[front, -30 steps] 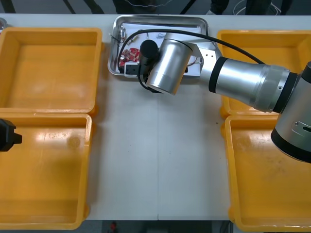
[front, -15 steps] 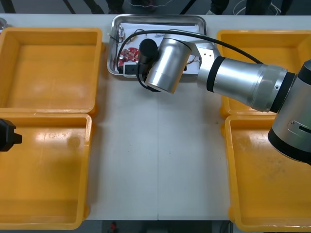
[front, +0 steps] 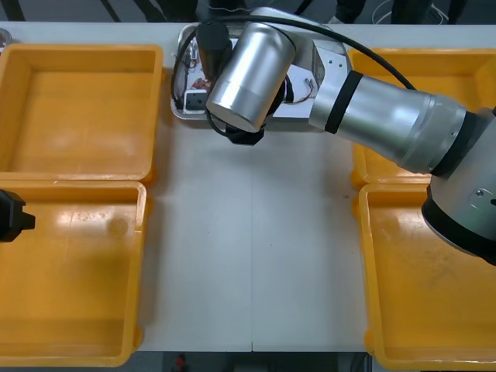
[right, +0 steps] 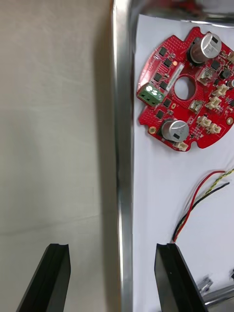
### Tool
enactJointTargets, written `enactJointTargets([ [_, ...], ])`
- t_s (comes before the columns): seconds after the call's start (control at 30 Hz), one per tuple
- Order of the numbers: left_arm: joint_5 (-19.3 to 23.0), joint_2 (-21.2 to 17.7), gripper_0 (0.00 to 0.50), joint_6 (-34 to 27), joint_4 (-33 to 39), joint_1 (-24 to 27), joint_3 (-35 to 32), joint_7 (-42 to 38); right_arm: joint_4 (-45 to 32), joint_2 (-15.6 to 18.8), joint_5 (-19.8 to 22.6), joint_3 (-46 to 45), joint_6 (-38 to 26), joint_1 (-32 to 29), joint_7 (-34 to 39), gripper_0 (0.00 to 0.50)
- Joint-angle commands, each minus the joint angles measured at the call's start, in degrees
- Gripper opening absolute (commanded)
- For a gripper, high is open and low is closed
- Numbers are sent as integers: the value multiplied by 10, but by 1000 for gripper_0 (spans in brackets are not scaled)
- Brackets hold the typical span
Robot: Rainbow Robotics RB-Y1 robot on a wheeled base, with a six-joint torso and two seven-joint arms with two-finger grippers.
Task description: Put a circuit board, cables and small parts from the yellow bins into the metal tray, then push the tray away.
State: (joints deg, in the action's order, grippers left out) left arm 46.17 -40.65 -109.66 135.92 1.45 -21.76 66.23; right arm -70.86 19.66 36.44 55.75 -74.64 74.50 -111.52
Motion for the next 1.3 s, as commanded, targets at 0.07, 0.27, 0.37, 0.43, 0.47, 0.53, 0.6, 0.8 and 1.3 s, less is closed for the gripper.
enactJointTargets([
  [0.07, 4, -22, 500, -3, 16, -6, -16, 59, -107, 0, 2, -108, -95, -49, -7, 500],
  [0.27, 4, -22, 500, -3, 16, -6, -16, 59, -226, 19, -21, -175, -203, -115, 9, 500],
  [0.37, 4, -22, 500, -3, 16, -6, -16, 59, -285, 31, -29, -195, -251, -146, 53, 500],
  [0.43, 4, -22, 500, -3, 16, -6, -16, 59, -325, 42, -32, -209, -280, -168, 81, 500],
  [0.47, 4, -22, 500, -3, 16, -6, -16, 59, -352, 49, -38, -218, -299, -183, 97, 500],
  [0.53, 4, -22, 500, -3, 16, -6, -16, 59, -391, 57, -46, -235, -325, -210, 117, 500],
  [0.6, 4, -22, 500, -3, 16, -6, -16, 59, -433, 67, -50, -260, -354, -245, 148, 500],
  [0.8, 4, -22, 500, -3, 16, -6, -16, 59, -503, 86, -50, -328, -354, -318, 227, 500],
  [1.3, 4, -22, 500, -3, 16, -6, -16, 59, -659, 194, 12, -484, -354, -497, 400, 500],
])
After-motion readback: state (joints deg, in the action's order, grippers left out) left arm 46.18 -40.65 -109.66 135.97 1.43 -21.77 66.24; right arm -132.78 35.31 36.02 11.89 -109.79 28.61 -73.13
